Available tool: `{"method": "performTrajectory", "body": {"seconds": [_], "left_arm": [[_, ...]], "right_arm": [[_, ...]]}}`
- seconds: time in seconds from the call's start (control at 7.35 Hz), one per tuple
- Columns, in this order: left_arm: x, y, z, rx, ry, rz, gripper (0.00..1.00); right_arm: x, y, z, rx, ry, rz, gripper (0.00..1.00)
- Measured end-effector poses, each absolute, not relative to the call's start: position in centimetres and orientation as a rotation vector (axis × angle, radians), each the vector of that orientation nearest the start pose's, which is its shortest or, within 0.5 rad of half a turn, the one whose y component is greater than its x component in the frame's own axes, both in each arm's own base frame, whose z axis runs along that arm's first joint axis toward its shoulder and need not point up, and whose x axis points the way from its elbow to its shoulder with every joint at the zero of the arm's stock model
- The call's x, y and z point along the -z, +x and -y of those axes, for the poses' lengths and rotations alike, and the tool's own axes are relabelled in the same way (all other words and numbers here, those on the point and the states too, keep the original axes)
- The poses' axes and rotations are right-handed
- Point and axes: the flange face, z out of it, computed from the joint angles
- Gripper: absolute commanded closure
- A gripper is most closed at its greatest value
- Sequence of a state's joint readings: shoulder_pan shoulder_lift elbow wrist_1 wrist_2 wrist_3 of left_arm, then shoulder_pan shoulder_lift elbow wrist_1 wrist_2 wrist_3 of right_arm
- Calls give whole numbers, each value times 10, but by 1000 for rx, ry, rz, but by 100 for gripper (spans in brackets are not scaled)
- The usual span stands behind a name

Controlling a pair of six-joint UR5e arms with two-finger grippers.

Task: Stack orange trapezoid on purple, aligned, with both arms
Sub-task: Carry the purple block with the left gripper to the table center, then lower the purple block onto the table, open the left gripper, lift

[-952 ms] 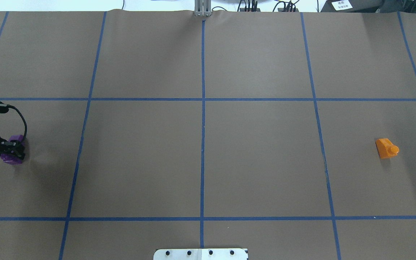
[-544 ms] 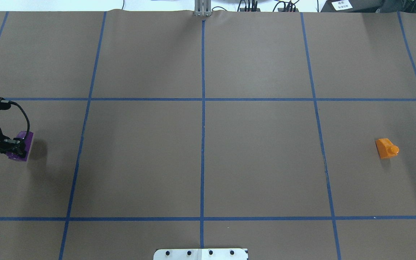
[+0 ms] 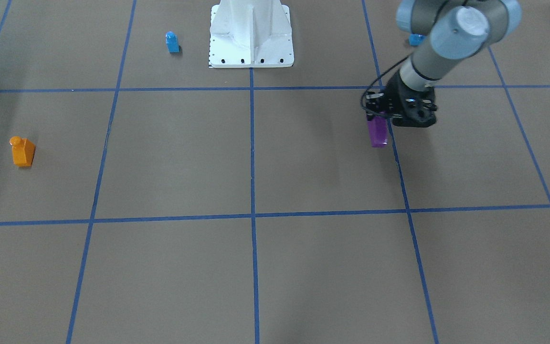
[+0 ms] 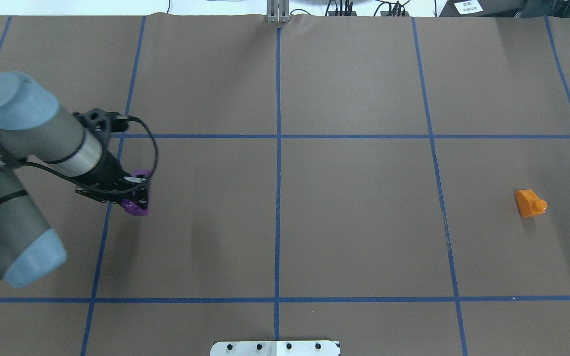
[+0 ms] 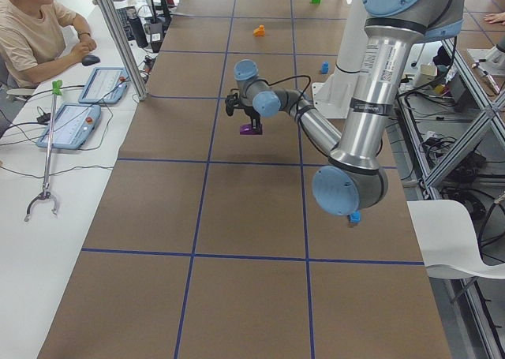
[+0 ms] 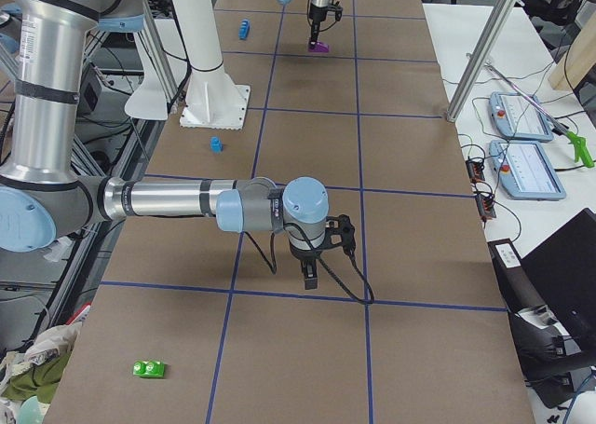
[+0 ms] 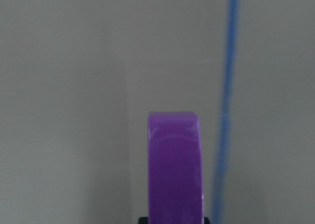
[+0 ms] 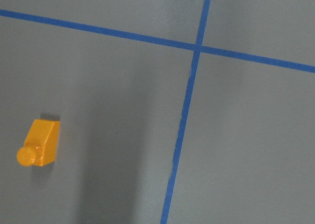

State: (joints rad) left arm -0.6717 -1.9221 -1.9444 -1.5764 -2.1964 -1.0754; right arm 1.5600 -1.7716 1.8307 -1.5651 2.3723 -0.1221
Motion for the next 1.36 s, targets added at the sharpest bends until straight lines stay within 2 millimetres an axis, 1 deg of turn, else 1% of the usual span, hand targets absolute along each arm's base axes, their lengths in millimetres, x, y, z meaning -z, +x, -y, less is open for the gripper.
{"method": "performTrajectory", "body": {"seconds": [0.14, 0.27, 0.41, 0.54, 0.68, 0.82, 1.09, 1.36], "left_arm": [[-244, 453, 397, -83, -90, -897, 100], [-206, 503, 391, -97, -71, -870, 100], [-177, 547, 397, -104, -64, -846, 100], [-157, 582, 407, -107, -66, -822, 100], [-147, 603, 416, -107, -62, -808, 100], [-146, 615, 422, -106, -54, -803, 100], [-153, 629, 429, -104, -48, -803, 100], [-156, 636, 433, -88, -56, -800, 100]], "right_arm": [[-618, 57, 412, 152, 107, 797, 0], [-618, 57, 412, 152, 107, 797, 0], [-619, 57, 411, 151, 105, 798, 0], [-620, 57, 410, 150, 103, 798, 0], [-620, 57, 410, 149, 101, 798, 0], [-621, 57, 410, 148, 100, 799, 0], [-622, 57, 410, 148, 98, 800, 0], [-622, 57, 410, 148, 98, 800, 0]]}}
